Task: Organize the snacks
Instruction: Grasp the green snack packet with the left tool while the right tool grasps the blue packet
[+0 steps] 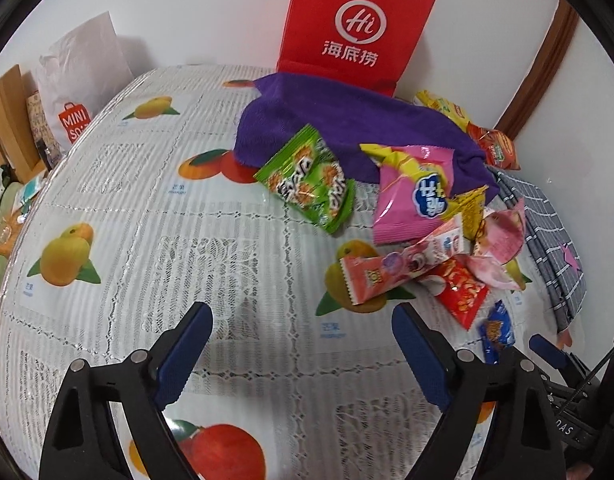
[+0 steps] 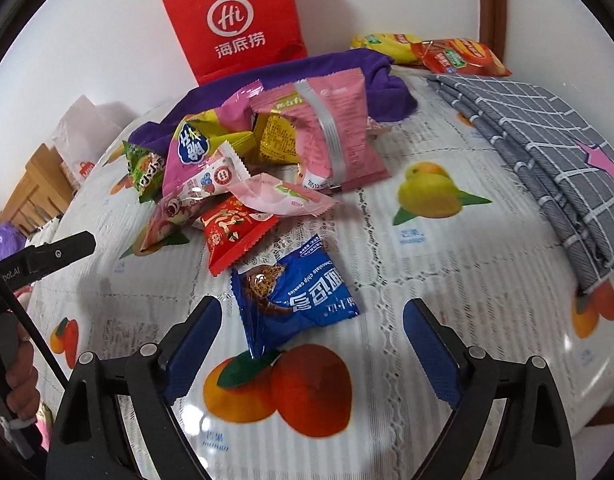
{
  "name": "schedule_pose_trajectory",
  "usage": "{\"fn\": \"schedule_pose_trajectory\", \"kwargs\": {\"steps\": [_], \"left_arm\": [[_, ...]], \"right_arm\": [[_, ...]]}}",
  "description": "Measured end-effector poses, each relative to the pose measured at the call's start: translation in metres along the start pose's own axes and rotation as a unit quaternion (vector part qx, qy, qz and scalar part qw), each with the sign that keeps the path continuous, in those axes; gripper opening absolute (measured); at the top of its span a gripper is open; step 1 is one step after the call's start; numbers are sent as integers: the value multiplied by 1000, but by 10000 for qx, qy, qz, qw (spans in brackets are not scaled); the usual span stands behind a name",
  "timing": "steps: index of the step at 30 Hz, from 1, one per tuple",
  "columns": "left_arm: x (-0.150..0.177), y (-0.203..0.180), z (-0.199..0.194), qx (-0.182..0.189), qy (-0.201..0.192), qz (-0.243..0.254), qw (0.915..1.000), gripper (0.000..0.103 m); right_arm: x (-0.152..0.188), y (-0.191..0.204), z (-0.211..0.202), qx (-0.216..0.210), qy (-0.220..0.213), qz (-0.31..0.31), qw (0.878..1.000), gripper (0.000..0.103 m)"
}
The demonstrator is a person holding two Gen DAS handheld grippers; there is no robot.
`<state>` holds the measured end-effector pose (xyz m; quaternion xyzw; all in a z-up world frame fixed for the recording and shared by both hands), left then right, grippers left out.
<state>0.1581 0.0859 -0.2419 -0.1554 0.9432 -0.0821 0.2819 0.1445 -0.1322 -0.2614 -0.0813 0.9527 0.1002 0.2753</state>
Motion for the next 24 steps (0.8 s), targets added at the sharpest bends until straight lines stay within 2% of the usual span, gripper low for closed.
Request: {"fn": "schedule_pose_trajectory", "kwargs": {"steps": [3,10,17,24], "left_arm": [[-2,4,2,16,-44,-36,10000,90],[-5,0,13,29,-32,38,10000,90],[-22,-2,27,-42,-87,35,9999,90],[-49,-4,46,-233,-72,86,9997,90]], "right_arm": [[-1,3,9,-49,78,-48,9999,92],[-5,3,17,262,-102,-369,9989,92],[-8,-5,14,552,-207,-529,9969,66],[-11,-8,15,438,-252,-573,9971,62]]}}
Point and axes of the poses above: each gripper's, at about its wrist camera, not at the fingertips, and z roughly the way its jaws point, y to its left, x to its underside, the point moved 10 cm from there along z, roughly the way its jaws point, and after that the axes turned 5 degrees about -z, right-handed, at the moved point
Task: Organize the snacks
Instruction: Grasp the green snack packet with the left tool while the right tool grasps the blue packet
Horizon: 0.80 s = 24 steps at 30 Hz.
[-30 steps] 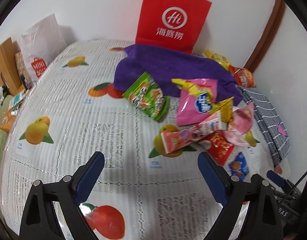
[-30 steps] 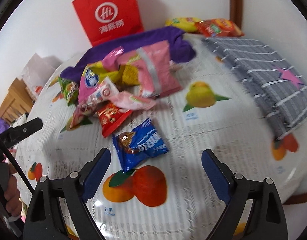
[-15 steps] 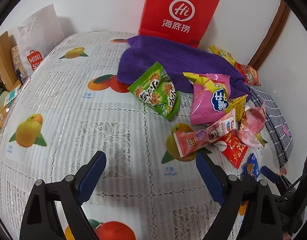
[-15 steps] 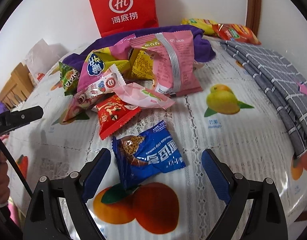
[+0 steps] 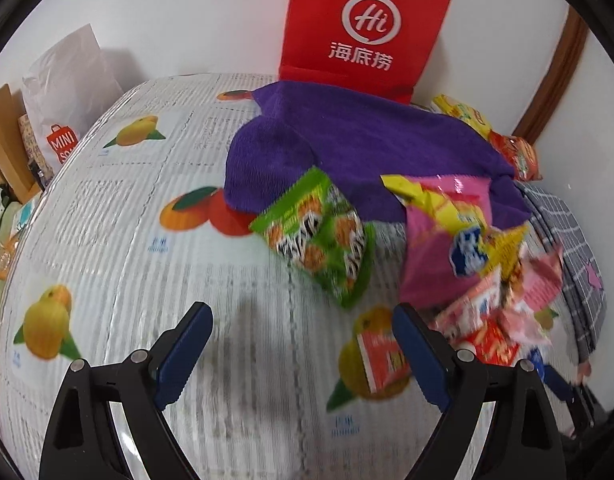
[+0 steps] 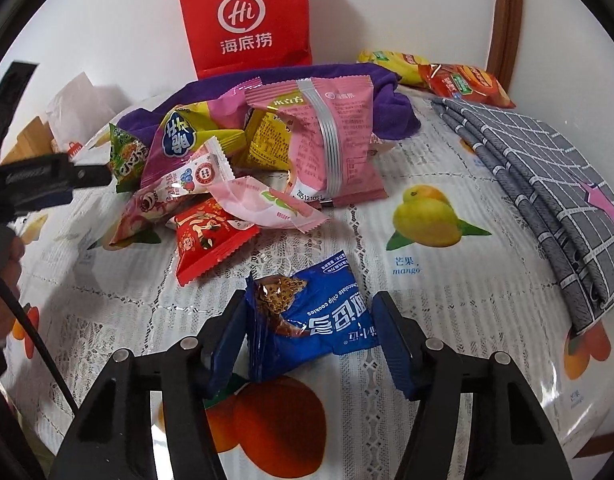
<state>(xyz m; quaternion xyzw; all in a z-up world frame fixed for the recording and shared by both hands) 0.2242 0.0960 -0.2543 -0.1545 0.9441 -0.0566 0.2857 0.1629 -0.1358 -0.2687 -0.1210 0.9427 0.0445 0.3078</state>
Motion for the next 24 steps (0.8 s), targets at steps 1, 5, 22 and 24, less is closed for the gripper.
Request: {"fn": "schedule_pose_trajectory", "kwargs": {"steps": [1,5,22,24], "left_arm": [[-2,-1,3,2,18,-5,10000,90],[-10,-2,15,-12,57,-86,9999,90],[-25,-7,45,34,75,-253,9996,67],[-25,-7,44,51,71,-245,9997,65]], "right_arm": [[0,1,0,5,-3,-29,10000,62],[-2,-1,2,-91,8,2,10000,64],[-7,-9,5,-319,52,129,9994,61],[-7,-12,4,-308,91,176,9993,60]]}}
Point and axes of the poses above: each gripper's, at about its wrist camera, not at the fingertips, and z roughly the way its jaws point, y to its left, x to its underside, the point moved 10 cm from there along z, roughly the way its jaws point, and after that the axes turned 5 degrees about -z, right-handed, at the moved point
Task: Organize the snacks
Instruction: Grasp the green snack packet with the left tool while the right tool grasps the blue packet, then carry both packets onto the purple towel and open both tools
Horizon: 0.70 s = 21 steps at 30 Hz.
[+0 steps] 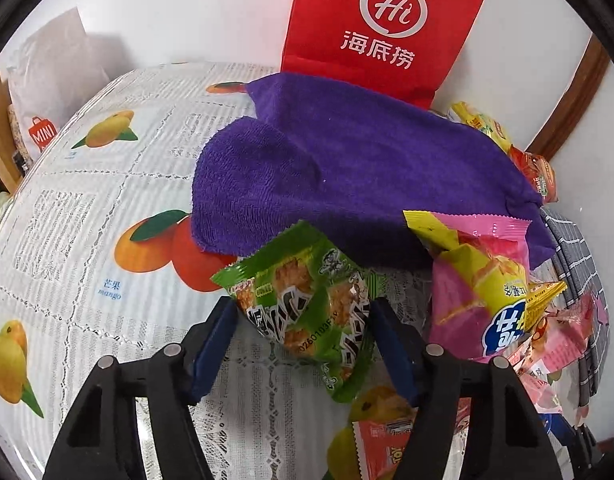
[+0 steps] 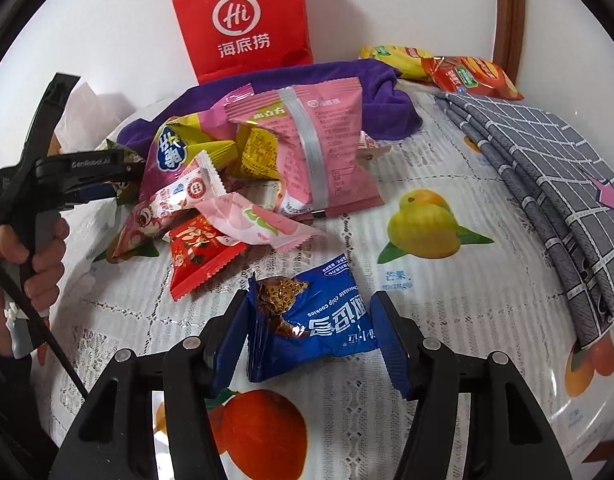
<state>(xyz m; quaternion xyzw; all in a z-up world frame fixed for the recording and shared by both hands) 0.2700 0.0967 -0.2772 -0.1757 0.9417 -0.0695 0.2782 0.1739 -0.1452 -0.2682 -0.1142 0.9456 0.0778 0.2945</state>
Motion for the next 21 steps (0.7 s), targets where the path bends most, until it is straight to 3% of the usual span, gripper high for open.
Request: {"fn": "schedule_pose_trajectory", "kwargs": {"steps": [13,21], "left_arm": [[21,10,-37,290,61,-181,9994,49],[29,18,-76,303,-111,-209,9993,48]], "right_arm": [[-9,-10,-35,190,-221,108,9995,58],[-30,-6,-66,237,-496,71,9985,58]]}}
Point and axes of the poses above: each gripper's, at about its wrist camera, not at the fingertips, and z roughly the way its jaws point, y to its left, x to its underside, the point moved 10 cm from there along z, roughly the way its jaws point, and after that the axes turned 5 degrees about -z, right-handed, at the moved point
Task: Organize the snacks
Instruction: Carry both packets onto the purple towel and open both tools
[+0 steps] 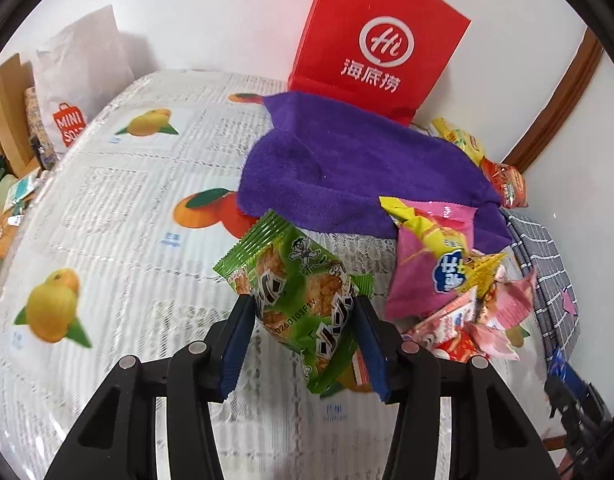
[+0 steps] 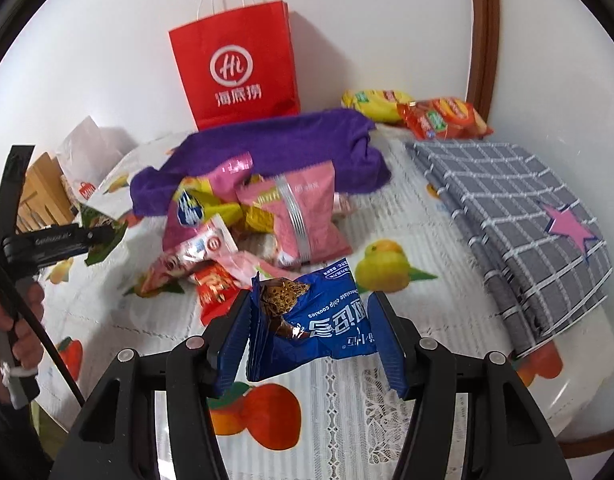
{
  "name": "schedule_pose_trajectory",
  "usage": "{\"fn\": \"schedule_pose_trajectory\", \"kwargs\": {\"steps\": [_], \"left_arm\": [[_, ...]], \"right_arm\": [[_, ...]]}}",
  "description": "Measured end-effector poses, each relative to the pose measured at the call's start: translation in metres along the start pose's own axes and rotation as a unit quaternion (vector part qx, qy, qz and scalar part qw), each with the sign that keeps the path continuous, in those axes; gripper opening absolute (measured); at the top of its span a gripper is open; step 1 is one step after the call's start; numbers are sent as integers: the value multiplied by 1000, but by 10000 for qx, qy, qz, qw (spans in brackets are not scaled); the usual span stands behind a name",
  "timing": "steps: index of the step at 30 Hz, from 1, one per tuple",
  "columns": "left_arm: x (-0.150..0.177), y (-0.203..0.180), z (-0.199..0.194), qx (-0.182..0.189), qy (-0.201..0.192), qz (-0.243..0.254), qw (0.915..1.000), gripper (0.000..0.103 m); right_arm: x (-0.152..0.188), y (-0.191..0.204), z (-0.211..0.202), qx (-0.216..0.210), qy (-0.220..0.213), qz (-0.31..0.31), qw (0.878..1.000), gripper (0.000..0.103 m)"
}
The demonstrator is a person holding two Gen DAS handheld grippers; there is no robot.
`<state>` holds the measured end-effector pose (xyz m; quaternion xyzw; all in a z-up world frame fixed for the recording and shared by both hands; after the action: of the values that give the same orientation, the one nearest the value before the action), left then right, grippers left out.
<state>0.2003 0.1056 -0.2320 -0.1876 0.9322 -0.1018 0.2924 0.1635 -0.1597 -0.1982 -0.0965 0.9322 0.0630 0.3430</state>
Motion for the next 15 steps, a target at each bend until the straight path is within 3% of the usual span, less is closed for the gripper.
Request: {"fn": "schedule_pose_trajectory", "kwargs": {"steps": [15], "left_arm": [[-55,-35,-63,203,-538,270,9980,48]], "right_arm": [[-91,18,-33,-61,-574,-161,9982,58]]}}
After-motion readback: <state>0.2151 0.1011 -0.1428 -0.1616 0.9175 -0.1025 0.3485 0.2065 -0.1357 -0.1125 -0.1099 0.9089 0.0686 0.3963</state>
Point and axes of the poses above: each gripper's, at about its wrist camera, not at the fingertips, and z roughly the way its jaws point, y to its left, x to its underside, the point moved 10 cm from there along z, roughly the way its jaws point, and after that the axes turned 5 degrees about -z, right-handed, at the moved point
